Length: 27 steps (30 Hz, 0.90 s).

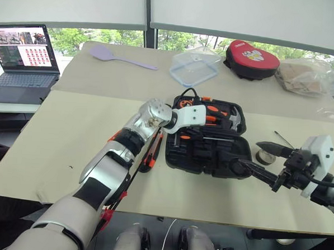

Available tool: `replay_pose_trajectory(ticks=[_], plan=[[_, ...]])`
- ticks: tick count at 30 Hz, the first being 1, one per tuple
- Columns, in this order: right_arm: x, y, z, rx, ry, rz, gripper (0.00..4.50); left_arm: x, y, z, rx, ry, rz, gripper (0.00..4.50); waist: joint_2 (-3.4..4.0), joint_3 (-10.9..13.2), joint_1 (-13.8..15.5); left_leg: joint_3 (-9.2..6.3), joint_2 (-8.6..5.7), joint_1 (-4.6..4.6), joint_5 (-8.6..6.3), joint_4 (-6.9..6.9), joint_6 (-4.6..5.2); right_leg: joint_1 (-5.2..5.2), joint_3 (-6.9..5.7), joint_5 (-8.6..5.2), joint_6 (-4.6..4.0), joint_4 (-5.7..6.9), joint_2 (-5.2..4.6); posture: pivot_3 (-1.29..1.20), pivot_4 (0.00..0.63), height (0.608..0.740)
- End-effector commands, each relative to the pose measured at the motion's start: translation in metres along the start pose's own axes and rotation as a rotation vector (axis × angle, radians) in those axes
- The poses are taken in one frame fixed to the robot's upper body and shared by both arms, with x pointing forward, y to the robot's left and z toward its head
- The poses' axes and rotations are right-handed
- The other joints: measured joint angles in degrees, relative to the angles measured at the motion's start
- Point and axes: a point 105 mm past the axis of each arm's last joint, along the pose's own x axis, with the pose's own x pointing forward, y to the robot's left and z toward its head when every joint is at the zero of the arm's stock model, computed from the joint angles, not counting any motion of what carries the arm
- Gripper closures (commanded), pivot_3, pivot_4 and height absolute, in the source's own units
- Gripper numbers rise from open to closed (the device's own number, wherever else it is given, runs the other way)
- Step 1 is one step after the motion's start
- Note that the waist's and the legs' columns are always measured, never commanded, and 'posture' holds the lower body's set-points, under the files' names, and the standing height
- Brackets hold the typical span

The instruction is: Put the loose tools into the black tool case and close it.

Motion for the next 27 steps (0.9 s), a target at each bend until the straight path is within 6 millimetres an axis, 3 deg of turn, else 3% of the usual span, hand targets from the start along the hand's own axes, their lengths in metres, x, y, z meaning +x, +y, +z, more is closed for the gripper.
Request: replay_pose_trajectory(ticks=[1, 6, 16, 27], plan=[[0.0, -0.001, 0.008, -0.033, -0.02, 0.001, 0.0, -0.003, 0.0, 0.018, 0.052, -0.034, -0.025, 4.45, 0.0, 0.0, 0.0, 0.0, 0.0, 0.01, 0.0, 0.0, 0.0, 0.01, 0.0, 0.0, 0.0, 0.0, 0.0, 0.0, 0.15, 0.731], [0.001, 0.001, 0.009, -0.031, -0.023, 0.007, 0.0, 0.01, -0.012, -0.002, 0.077, 0.06, -0.053, 4.45, 0.0, 0.0, 0.0, 0.0, -0.02, 0.02, 0.0, 0.0, 0.0, 0.02, 0.0, 0.0, 0.01, 0.0, 0.01, 0.0, 0.15, 0.731], [-0.003, 0.002, 0.008, -0.023, -0.025, -0.01, 0.0, 0.006, -0.003, -0.037, 0.102, 0.2, 0.018, 4.45, -0.01, 0.0, -0.1, -0.02, -0.02, 0.05, -0.01, 0.02, 0.02, 0.05, 0.01, 0.03, 0.03, 0.0, -0.03, 0.0, 0.15, 0.731], [-0.003, 0.003, 0.006, -0.016, -0.023, -0.013, 0.0, -0.006, 0.005, 0.003, 0.001, 0.009, -0.024, 4.45, 0.0, 0.0, -0.4, 0.0, -0.01, 0.0, -0.01, 0.04, 0.03, -0.03, 0.03, 0.03, 0.03, 0.07, -0.02, 0.0, 0.15, 0.731]])
